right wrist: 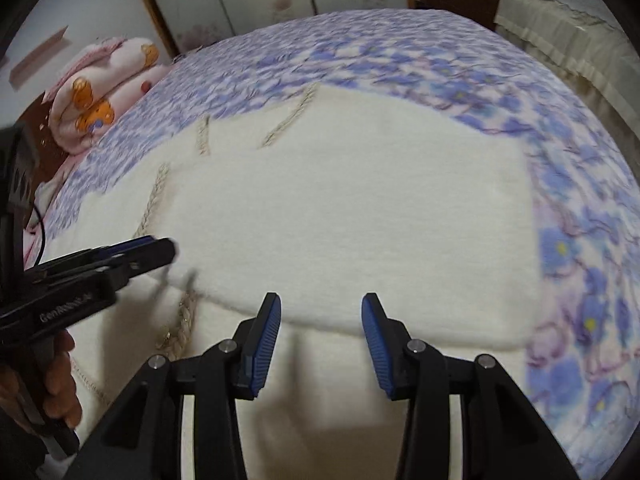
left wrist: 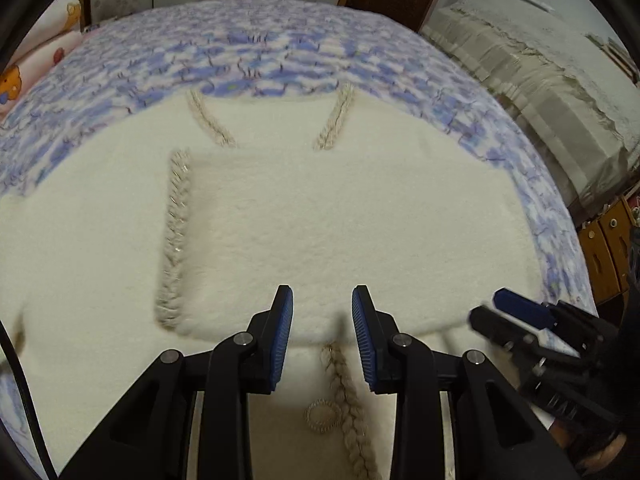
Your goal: Fold large clothes
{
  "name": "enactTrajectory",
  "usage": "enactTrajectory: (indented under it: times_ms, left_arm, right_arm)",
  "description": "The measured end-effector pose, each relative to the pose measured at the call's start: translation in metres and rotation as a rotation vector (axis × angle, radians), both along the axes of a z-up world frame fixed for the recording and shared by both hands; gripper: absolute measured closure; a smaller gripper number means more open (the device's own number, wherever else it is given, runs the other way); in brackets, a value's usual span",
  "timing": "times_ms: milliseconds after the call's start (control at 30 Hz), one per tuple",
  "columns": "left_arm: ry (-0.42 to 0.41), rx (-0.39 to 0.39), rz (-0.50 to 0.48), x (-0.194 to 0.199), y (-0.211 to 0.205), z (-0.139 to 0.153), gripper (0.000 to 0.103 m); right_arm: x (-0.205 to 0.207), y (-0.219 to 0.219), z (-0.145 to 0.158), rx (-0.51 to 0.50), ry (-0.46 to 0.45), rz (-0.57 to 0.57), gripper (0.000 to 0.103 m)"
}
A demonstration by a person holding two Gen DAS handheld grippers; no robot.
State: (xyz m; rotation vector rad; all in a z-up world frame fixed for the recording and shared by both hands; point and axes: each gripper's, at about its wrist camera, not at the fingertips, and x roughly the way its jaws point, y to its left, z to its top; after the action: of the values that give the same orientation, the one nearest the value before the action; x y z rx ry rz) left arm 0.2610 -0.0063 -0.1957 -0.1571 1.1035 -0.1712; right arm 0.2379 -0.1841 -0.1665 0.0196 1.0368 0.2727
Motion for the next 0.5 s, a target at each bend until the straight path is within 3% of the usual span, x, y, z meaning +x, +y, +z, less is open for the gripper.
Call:
enactTrajectory:
  times_ms: [100,133,200,233,300,333,367,433,500]
  left_arm:
    - [0.042,0.063,0.061,0.009,0.01,-0.022,0.074]
    - [0.037,0.07,0.078,0.009,0.015,-0.023,0.074]
    - [0.031,0.114,0.132,0.007,0.034,-0.023,0.074]
    - [0.031,0.106,0.142,0.007,0.043,-0.024,0.075]
    - [0.035,0.015,0.134,0.005,0.06,-0.024,0.076]
    - [0.036,-0.003,0.128,0.005,0.064,-0.024,0.076]
    - [0.036,-0.001,0.121,0.005,0.064,-0.024,0.076]
    - [0.034,0.018,0.116,0.005,0.062,-0.024,0.076]
    - [0.034,0.047,0.116,0.005,0.058,-0.024,0.076]
  right_arm:
    - [0.002,0.005,-0.016,-0.035,0.001,-0.01,0.063]
    - [0.002,-0.001,-0.019,-0.054,-0.006,-0.029,0.073]
    - [-0.001,-0.026,-0.018,-0.045,-0.009,-0.084,0.08]
    - [-0.001,-0.043,-0.017,-0.065,-0.015,-0.132,0.081]
    - [-0.002,-0.078,-0.016,-0.108,-0.028,-0.221,0.082]
    - [-0.003,-0.095,-0.016,-0.093,-0.025,-0.238,0.094]
    - [-0.004,-0.109,-0.017,-0.066,-0.007,-0.244,0.103]
    - [-0.006,-0.123,-0.015,-0.014,0.013,-0.246,0.103]
    - [-0.008,-0.121,-0.013,-0.031,0.017,-0.245,0.103]
